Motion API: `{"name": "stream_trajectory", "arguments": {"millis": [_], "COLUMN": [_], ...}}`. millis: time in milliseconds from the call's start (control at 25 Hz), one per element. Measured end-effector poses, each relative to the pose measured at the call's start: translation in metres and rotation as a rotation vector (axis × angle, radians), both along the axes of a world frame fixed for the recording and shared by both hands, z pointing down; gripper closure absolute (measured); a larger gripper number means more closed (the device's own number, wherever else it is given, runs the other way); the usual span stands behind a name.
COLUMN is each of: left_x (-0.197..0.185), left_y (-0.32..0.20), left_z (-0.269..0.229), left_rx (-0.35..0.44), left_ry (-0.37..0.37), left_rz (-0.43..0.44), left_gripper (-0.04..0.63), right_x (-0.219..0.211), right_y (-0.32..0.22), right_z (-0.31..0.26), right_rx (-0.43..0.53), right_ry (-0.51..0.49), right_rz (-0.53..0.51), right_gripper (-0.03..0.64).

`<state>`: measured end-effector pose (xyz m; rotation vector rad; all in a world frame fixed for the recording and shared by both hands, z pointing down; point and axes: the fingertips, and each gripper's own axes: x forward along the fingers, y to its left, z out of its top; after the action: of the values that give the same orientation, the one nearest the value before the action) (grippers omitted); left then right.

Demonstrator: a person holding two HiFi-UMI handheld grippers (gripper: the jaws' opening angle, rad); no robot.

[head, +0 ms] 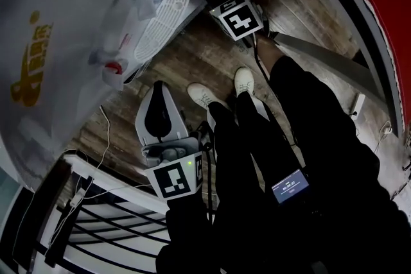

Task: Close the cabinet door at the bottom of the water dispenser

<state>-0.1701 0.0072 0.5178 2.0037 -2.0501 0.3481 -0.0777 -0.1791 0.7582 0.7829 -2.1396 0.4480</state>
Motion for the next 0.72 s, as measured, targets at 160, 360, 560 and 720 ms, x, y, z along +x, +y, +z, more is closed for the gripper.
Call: {"name": "stream_trajectory", "arguments": {"millis": [160,360,560,720], "left_x": [0.0,0.004,0.005,0.01], "left_y": [-0.001,0.003,0.001,-0.002], "left_z": [0.006,0.008,0.006,-0.001], "left_rx": [-0.011,-0.02,-0.01,-0.029], "left_ry": [0.006,0.01,0.011,0.019], "left_rz": [0.004,0.029,0.034,0.042], "left_gripper": [0.589,0.589,0.589,0.589], "right_x": [-0.02,-0.042,-0.017,0.007], "right_y": [-0.02,-0.027,-0.026,-0.003], "right_z": [-0.005,-0.007,-0.016,-0.028], "right_rx": [0.014,-0.007,0.058,0.036], "right_ry": [0.016,-0.043,-0.052,-0.085], "right_rz": [-0.008,-0.006,0.022,0.073], "right_gripper": [0.464,0.489,0.486,0.489]}}
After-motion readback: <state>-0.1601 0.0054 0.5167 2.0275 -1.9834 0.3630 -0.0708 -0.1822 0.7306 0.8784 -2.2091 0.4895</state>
